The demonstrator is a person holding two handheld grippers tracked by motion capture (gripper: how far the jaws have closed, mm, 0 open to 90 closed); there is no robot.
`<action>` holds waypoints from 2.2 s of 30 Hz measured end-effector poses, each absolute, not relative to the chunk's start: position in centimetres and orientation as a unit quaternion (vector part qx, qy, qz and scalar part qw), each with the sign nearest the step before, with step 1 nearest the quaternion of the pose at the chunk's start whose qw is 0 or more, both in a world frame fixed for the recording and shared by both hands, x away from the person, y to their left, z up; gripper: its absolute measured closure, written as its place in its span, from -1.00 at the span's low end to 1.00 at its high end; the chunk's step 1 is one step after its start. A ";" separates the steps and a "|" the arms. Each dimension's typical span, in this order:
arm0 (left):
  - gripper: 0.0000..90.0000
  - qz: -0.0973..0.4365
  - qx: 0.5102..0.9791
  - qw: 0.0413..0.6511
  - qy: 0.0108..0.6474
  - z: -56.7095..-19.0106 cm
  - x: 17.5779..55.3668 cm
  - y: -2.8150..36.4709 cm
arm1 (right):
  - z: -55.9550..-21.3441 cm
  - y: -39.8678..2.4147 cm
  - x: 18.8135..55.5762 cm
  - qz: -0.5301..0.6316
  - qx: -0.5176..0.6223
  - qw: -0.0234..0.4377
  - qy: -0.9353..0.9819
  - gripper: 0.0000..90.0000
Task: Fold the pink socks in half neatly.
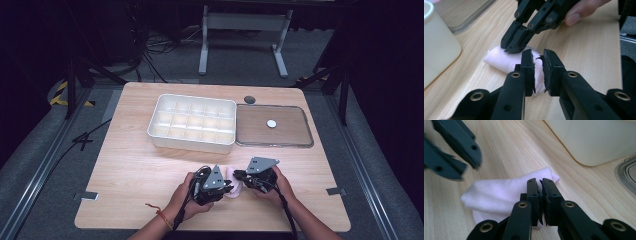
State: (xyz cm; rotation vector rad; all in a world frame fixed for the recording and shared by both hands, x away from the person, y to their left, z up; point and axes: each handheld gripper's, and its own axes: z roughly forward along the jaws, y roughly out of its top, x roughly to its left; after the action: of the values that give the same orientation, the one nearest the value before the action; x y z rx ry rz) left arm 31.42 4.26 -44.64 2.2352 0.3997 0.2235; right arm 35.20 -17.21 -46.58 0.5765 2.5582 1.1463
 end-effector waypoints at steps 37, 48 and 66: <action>0.79 0.090 0.908 0.390 0.127 -47.3 30.8 2.4 | -46.1 -19.2 35.4 0.375 0.223 0.142 0.889 0.74; 0.80 0.100 0.909 0.386 0.125 -47.5 30.4 2.2 | -46.6 -19.2 35.6 0.378 0.233 0.129 0.887 0.83; 0.77 0.090 0.907 0.393 0.123 -47.5 30.4 2.2 | -44.9 -20.1 35.4 0.422 0.253 0.156 0.856 0.73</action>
State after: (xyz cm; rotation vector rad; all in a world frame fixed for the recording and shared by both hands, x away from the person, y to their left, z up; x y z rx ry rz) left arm 30.40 2.16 -47.46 2.3011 0.3126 0.2279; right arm 35.40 -20.08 -44.93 0.7258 2.4515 1.2084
